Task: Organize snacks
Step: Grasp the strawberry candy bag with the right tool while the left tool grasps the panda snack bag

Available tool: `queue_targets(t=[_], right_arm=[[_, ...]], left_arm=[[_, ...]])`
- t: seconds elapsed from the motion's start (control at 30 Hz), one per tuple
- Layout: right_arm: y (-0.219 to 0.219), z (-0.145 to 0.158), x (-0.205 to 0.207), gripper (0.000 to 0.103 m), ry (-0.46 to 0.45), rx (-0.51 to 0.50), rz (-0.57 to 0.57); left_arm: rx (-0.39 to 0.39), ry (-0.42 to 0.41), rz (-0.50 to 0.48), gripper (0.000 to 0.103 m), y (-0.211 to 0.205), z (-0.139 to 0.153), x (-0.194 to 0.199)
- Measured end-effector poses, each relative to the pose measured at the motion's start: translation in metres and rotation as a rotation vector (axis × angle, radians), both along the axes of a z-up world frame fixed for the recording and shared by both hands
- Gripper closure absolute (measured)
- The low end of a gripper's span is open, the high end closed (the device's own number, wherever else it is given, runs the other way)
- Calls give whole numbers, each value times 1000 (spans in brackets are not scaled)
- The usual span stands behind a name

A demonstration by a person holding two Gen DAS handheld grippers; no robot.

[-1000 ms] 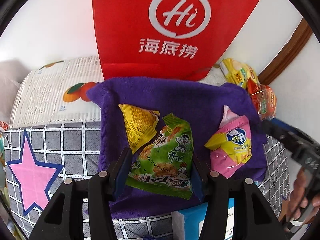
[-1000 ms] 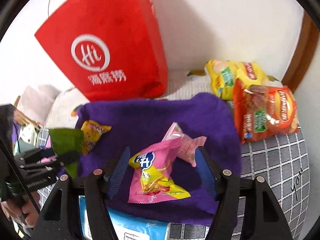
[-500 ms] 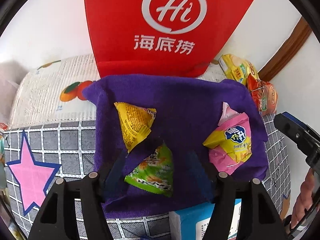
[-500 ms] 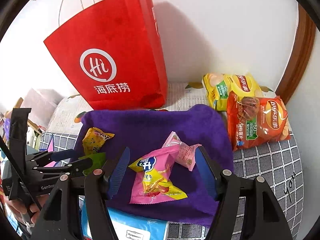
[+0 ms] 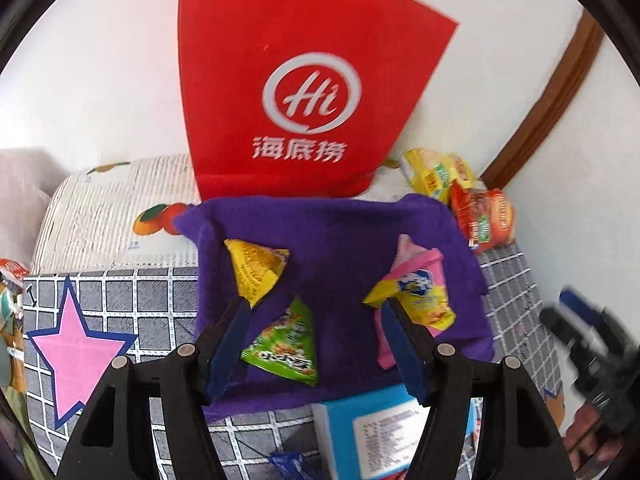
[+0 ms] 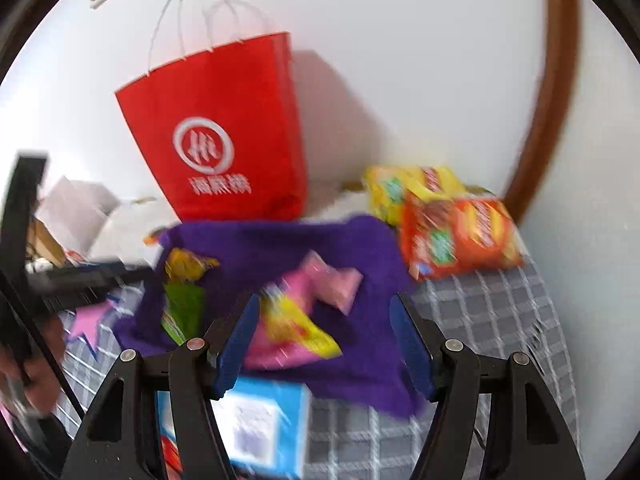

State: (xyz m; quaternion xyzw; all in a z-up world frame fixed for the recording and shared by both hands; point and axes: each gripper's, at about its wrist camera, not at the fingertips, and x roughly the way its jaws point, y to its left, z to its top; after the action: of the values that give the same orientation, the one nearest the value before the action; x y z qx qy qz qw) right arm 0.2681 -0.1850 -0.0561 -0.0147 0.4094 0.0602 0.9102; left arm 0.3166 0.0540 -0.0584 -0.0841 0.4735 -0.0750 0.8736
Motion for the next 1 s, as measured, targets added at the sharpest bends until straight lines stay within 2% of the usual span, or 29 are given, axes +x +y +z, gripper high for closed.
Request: queue_targets(t=[0.13, 0.33, 0.53, 0.63, 0.7, 0.83, 1.0], right_arm=[[-29, -25, -42, 36, 62, -2, -62], [-57, -86, -90, 36, 229, 81, -101], [-61, -137, -99, 36, 310, 117, -182], [-52, -142, -111, 33, 205, 80, -180], [-47, -146, -114, 33, 166, 55, -186], [-33, -150, -128, 39, 104, -55, -153], [-26, -147, -148, 48, 59, -81, -98]], left_arm=[[-3, -51, -28, 38, -8, 19, -18], [13, -111, -48, 38, -20, 41, -48], [29, -90, -62, 38, -17, 34, -85], [36, -72, -45, 38, -8, 21, -103], [48, -58, -36, 38, -3, 12, -113], [63, -19, -10, 38, 9, -9, -128], [70, 12, -1, 38, 14, -31, -142]])
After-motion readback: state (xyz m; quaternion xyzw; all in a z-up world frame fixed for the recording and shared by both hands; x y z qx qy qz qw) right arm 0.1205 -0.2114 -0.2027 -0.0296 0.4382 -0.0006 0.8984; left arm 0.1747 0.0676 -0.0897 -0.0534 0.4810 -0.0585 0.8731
